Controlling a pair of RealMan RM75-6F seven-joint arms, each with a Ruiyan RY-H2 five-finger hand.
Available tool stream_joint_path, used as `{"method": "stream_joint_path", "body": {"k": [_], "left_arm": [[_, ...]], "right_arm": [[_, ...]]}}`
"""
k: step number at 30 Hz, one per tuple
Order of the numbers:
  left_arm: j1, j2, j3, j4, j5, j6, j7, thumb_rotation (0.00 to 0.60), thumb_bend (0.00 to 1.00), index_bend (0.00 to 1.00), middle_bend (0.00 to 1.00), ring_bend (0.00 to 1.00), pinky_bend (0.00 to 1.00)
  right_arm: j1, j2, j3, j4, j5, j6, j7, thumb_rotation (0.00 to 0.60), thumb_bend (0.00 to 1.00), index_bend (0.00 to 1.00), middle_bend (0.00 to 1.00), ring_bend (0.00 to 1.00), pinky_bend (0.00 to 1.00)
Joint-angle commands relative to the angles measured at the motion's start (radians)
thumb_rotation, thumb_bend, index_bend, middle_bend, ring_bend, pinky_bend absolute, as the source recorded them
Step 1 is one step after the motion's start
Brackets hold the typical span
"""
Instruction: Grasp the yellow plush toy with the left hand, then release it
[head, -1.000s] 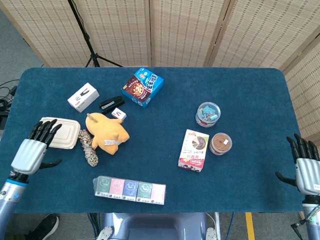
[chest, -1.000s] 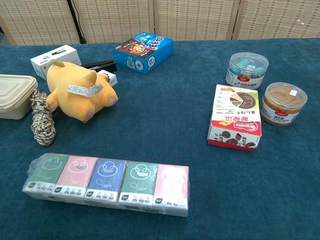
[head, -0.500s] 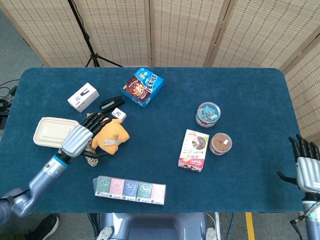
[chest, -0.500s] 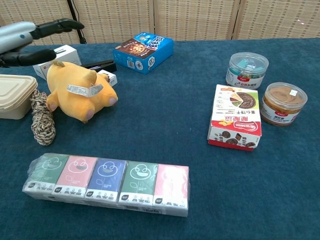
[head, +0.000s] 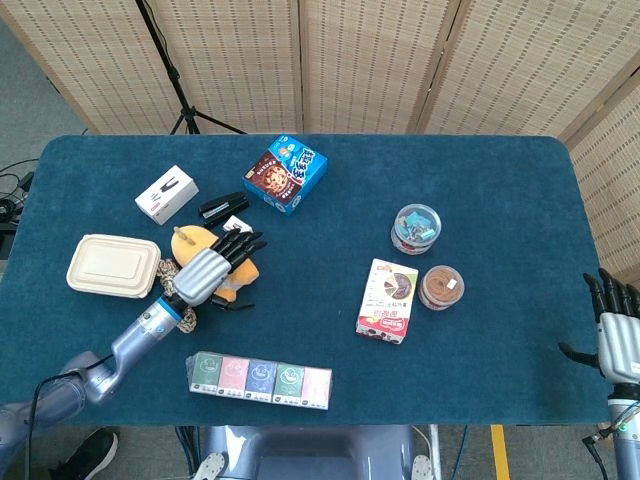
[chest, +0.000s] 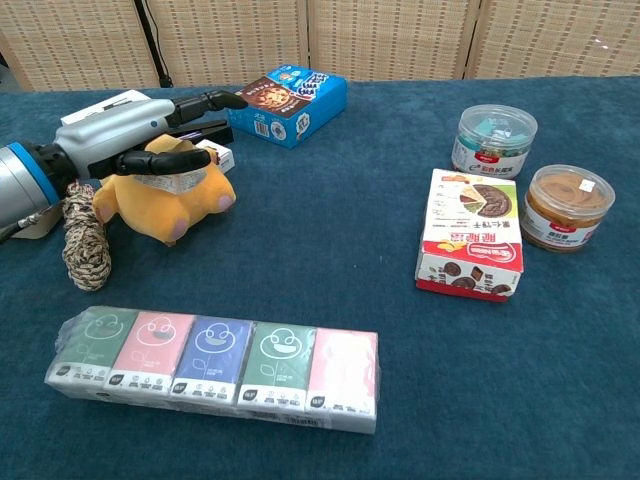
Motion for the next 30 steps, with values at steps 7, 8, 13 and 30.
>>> {"method": "stream_joint_path", "body": {"k": [7, 8, 13, 30], "left_arm": [[-0.042, -0.034, 0.027, 0.032, -0.02, -0.034, -0.031, 0.0, 0.0, 0.0, 0.0, 0.0, 0.0], [-0.044, -0.037, 0.028, 0.036, -0.023, -0.039, -0.03, 0.0, 0.0, 0.0, 0.0, 0.0, 0.0], [-0.058, -0.057, 0.032, 0.073, -0.048, -0.079, -0.038, 0.0, 0.0, 0.0, 0.0, 0.0, 0.0], [-0.072, -0.126, 0.064, 0.284, -0.093, -0.166, -0.104, 0.0, 0.0, 0.0, 0.0, 0.0, 0.0]], "right_arm": [[0.005, -0.005, 0.004, 0.018, 0.021, -0.021, 0.004, 0.6, 0.0, 0.0, 0.0, 0.0, 0.0], [0.005, -0.005, 0.004, 0.018, 0.022, -0.021, 0.004, 0.6, 0.0, 0.0, 0.0, 0.0, 0.0], [0.005, -0.006, 0.004, 0.02, 0.022, -0.019, 0.002, 0.6, 0.0, 0.0, 0.0, 0.0, 0.0], [0.007, -0.018, 0.006, 0.035, 0.044, -0.034, -0.011, 0.6, 0.0, 0.0, 0.0, 0.0, 0.0]]}}
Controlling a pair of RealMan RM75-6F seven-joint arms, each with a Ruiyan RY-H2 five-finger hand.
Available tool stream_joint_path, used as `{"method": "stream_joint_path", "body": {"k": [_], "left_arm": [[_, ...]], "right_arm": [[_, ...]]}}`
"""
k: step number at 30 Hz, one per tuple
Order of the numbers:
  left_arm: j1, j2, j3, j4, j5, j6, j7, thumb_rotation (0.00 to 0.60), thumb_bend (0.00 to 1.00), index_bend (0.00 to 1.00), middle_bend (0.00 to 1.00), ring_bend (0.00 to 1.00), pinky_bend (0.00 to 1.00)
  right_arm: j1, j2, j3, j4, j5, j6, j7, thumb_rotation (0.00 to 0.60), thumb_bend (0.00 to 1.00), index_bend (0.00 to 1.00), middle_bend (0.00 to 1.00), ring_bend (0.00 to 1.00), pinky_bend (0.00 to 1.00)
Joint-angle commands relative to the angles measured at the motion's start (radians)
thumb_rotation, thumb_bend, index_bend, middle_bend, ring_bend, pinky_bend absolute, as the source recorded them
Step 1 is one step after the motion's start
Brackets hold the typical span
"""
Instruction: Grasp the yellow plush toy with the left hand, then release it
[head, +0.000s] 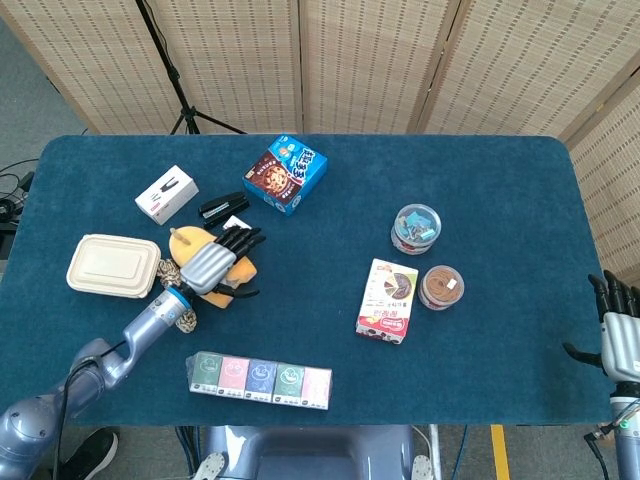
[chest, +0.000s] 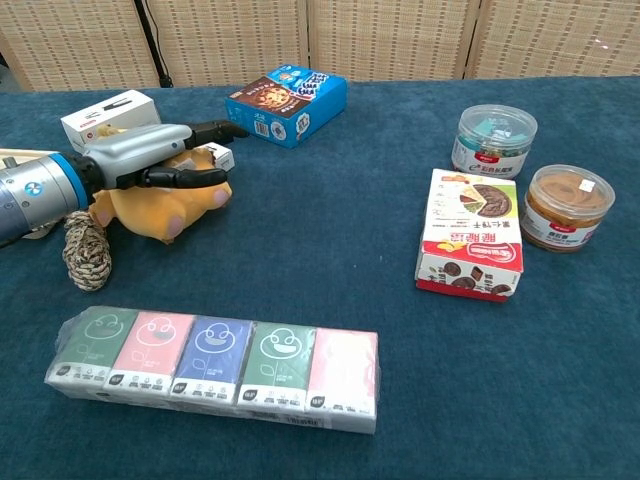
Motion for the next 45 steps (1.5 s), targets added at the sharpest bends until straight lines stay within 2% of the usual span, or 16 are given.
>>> {"method": "stream_joint_path", "body": {"k": [1, 6, 14, 19, 23, 27, 34, 39, 45], "left_arm": [[-0.005, -0.022, 0.003, 0.063, -0.015, -0.027, -0.027, 0.0, 0.0, 0.0, 0.0, 0.0, 0.0], [-0.013, -0.051, 0.0, 0.166, -0.032, -0.059, -0.062, 0.0, 0.0, 0.0, 0.0, 0.0, 0.0], [-0.013, -0.065, 0.008, 0.251, -0.046, -0.098, -0.138, 0.0, 0.0, 0.0, 0.0, 0.0, 0.0], [-0.004, -0.052, 0.007, 0.252, -0.049, -0.041, -0.176, 0.0, 0.0, 0.0, 0.0, 0.0, 0.0], [0.008, -0.018, 0.014, 0.208, -0.038, 0.044, -0.21, 0.0, 0.0, 0.0, 0.0, 0.0, 0.0], [0.021, 0.034, 0.027, 0.115, -0.015, 0.146, -0.229, 0.0, 0.0, 0.0, 0.0, 0.0, 0.0], [0.018, 0.108, 0.042, -0.081, 0.024, 0.236, -0.156, 0.0, 0.0, 0.0, 0.0, 0.0, 0.0], [-0.002, 0.144, 0.041, -0.218, 0.037, 0.231, -0.076, 0.0, 0.0, 0.0, 0.0, 0.0, 0.0], [-0.029, 0.123, 0.026, -0.258, 0.009, 0.137, -0.031, 0.0, 0.0, 0.0, 0.0, 0.0, 0.0]], "right_arm": [[0.002, -0.003, 0.001, 0.003, 0.007, -0.006, -0.001, 0.6, 0.0, 0.0, 0.0, 0.0, 0.0], [0.003, -0.007, 0.003, 0.01, 0.014, -0.01, -0.007, 0.6, 0.0, 0.0, 0.0, 0.0, 0.0], [0.005, -0.012, 0.002, 0.017, 0.021, -0.017, -0.013, 0.6, 0.0, 0.0, 0.0, 0.0, 0.0], [0.004, -0.012, 0.002, 0.013, 0.018, -0.014, -0.012, 0.6, 0.0, 0.0, 0.0, 0.0, 0.0], [0.003, -0.009, 0.001, 0.008, 0.014, -0.012, -0.009, 0.6, 0.0, 0.0, 0.0, 0.0, 0.0], [0.002, -0.005, 0.0, 0.002, 0.009, -0.01, -0.002, 0.6, 0.0, 0.0, 0.0, 0.0, 0.0], [-0.001, 0.003, 0.0, -0.004, 0.003, -0.005, 0.009, 0.6, 0.0, 0.0, 0.0, 0.0, 0.0], [-0.003, 0.008, 0.002, -0.007, 0.003, -0.004, 0.017, 0.6, 0.0, 0.0, 0.0, 0.0, 0.0], [-0.005, 0.012, 0.004, -0.007, 0.005, -0.002, 0.023, 0.6, 0.0, 0.0, 0.0, 0.0, 0.0]]}}
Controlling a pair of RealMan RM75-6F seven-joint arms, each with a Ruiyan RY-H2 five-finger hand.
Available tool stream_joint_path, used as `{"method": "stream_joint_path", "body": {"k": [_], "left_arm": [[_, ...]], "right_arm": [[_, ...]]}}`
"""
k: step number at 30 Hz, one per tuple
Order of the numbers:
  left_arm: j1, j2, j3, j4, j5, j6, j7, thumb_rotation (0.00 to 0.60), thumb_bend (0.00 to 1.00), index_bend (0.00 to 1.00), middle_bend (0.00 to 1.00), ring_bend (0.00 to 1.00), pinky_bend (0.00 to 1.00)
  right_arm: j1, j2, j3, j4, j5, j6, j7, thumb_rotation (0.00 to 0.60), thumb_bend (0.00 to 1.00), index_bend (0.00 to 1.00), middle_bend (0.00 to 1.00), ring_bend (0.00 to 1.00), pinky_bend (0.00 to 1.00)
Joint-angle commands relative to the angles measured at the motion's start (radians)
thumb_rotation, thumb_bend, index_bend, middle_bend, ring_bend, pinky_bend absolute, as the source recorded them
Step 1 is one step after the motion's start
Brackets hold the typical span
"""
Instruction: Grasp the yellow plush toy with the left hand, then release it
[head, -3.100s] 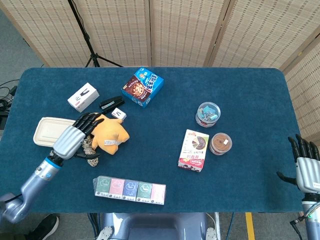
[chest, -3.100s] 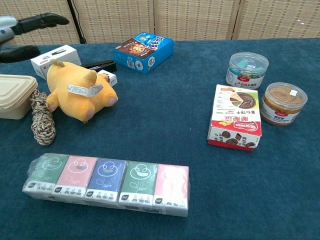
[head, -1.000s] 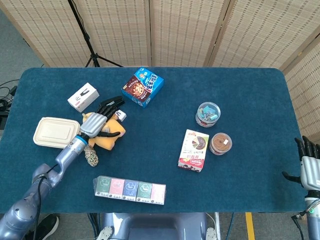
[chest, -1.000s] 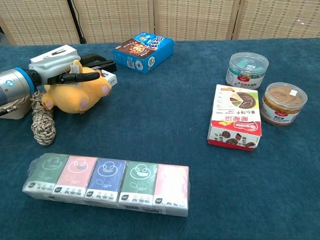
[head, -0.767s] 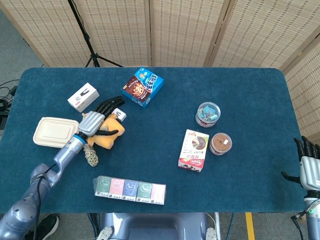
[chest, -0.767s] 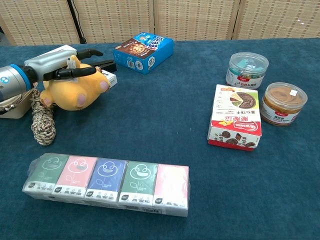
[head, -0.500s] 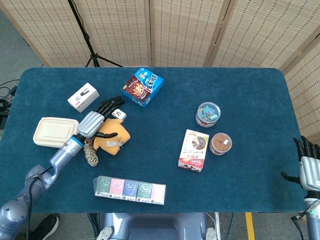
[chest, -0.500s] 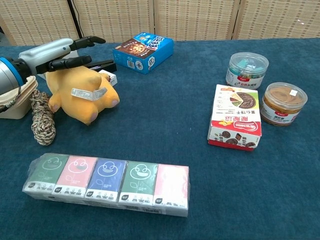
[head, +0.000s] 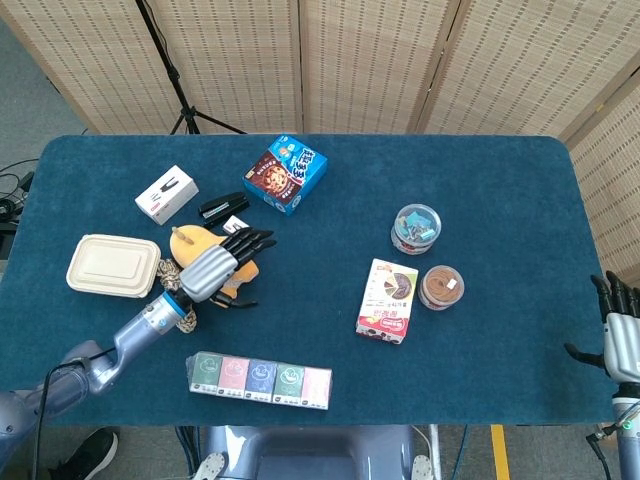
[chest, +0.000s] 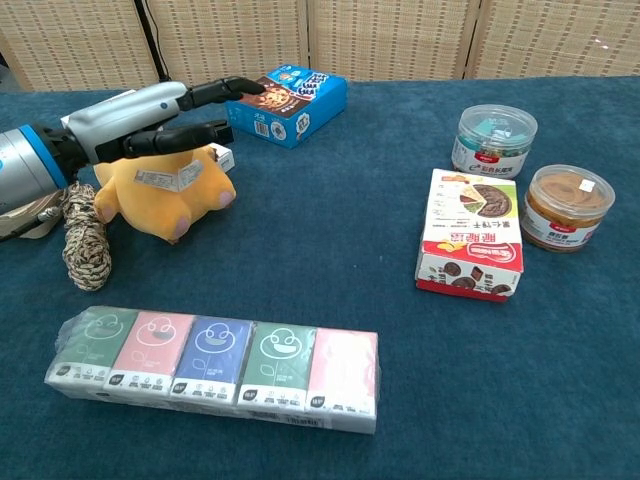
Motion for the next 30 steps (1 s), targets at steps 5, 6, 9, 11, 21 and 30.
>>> {"method": "stream_joint_path", "body": {"k": [5, 6, 9, 11, 21, 30], "left_arm": [[-0.027, -0.056, -0.011, 0.051, -0.037, -0.121, 0.012, 0.0, 0.0, 0.0, 0.0, 0.0, 0.0], [-0.028, -0.068, -0.01, 0.075, -0.042, -0.136, 0.004, 0.0, 0.0, 0.0, 0.0, 0.0, 0.0], [-0.029, -0.098, -0.008, 0.141, -0.051, -0.169, -0.024, 0.0, 0.0, 0.0, 0.0, 0.0, 0.0], [-0.031, -0.118, -0.01, 0.185, -0.059, -0.189, -0.043, 0.0, 0.0, 0.0, 0.0, 0.0, 0.0], [-0.038, -0.193, -0.002, 0.392, -0.075, -0.28, -0.145, 0.0, 0.0, 0.0, 0.0, 0.0, 0.0], [-0.038, -0.209, 0.0, 0.504, -0.085, -0.332, -0.198, 0.0, 0.0, 0.0, 0.0, 0.0, 0.0]], "right_arm": [[0.001, 0.0, 0.003, 0.007, 0.009, -0.006, 0.001, 0.6, 0.0, 0.0, 0.0, 0.0, 0.0], [0.001, -0.001, 0.003, 0.01, 0.011, -0.008, 0.0, 0.6, 0.0, 0.0, 0.0, 0.0, 0.0], [0.003, -0.005, 0.003, 0.016, 0.017, -0.014, -0.003, 0.6, 0.0, 0.0, 0.0, 0.0, 0.0], [0.005, -0.008, 0.003, 0.02, 0.02, -0.018, -0.006, 0.6, 0.0, 0.0, 0.0, 0.0, 0.0], [0.016, -0.033, -0.004, 0.045, 0.033, -0.043, -0.035, 0.6, 0.0, 0.0, 0.0, 0.0, 0.0], [0.021, -0.045, -0.006, 0.056, 0.039, -0.054, -0.042, 0.6, 0.0, 0.0, 0.0, 0.0, 0.0]]}}
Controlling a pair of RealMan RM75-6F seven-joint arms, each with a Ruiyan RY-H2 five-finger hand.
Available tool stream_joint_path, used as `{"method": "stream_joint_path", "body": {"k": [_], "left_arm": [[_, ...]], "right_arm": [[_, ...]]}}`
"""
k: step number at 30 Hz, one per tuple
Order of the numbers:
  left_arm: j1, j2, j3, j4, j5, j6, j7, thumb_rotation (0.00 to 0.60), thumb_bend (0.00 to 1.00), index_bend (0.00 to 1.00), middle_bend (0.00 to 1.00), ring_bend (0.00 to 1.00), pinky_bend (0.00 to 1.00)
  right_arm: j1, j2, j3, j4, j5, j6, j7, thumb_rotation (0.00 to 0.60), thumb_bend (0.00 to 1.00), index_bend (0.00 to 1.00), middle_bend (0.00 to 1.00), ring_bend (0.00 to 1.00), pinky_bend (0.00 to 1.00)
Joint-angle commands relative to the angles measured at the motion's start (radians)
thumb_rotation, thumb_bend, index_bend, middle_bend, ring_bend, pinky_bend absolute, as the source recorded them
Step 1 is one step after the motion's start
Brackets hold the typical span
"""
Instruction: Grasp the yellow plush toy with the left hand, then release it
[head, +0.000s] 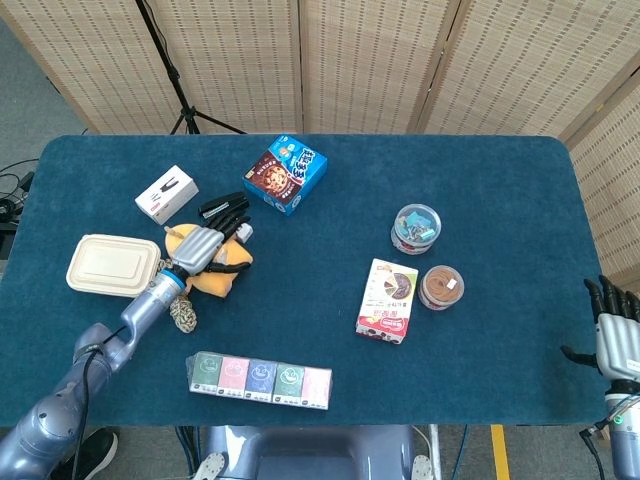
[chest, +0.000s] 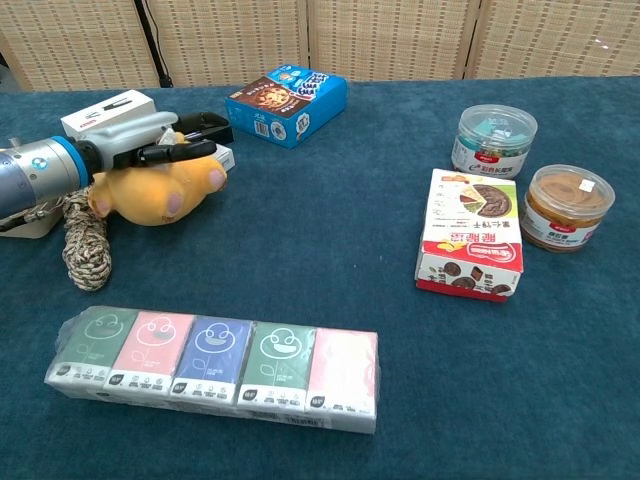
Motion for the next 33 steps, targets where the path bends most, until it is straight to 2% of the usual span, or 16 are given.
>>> {"method": "stream_joint_path", "body": {"k": [1, 9, 15, 21, 28, 33], "left_arm": [[0.001, -0.001, 0.002, 0.021, -0.003, -0.011, -0.008, 0.0, 0.0, 0.0, 0.0, 0.0, 0.0], [0.012, 0.003, 0.008, 0.052, -0.005, -0.031, -0.005, 0.0, 0.0, 0.0, 0.0, 0.0, 0.0], [0.023, 0.031, 0.009, 0.029, 0.003, 0.047, -0.031, 0.0, 0.0, 0.0, 0.0, 0.0, 0.0], [0.033, 0.076, 0.013, -0.047, 0.021, 0.169, -0.051, 0.0, 0.0, 0.0, 0.0, 0.0, 0.0], [0.038, 0.114, 0.017, -0.138, 0.037, 0.235, -0.017, 0.0, 0.0, 0.0, 0.0, 0.0, 0.0], [0.035, 0.156, 0.028, -0.253, 0.069, 0.31, 0.019, 0.0, 0.0, 0.0, 0.0, 0.0, 0.0]], "right_arm": [[0.0, 0.0, 0.001, 0.001, 0.001, 0.0, 0.001, 0.6, 0.0, 0.0, 0.0, 0.0, 0.0], [-0.003, 0.006, 0.002, -0.005, -0.003, 0.008, 0.008, 0.6, 0.0, 0.0, 0.0, 0.0, 0.0], [-0.004, 0.009, 0.003, -0.008, -0.004, 0.009, 0.01, 0.6, 0.0, 0.0, 0.0, 0.0, 0.0], [-0.004, 0.011, 0.003, -0.013, -0.008, 0.012, 0.012, 0.6, 0.0, 0.0, 0.0, 0.0, 0.0], [-0.008, 0.02, 0.005, -0.024, -0.014, 0.022, 0.019, 0.6, 0.0, 0.0, 0.0, 0.0, 0.0], [-0.01, 0.026, 0.005, -0.03, -0.019, 0.027, 0.026, 0.6, 0.0, 0.0, 0.0, 0.0, 0.0]]}}
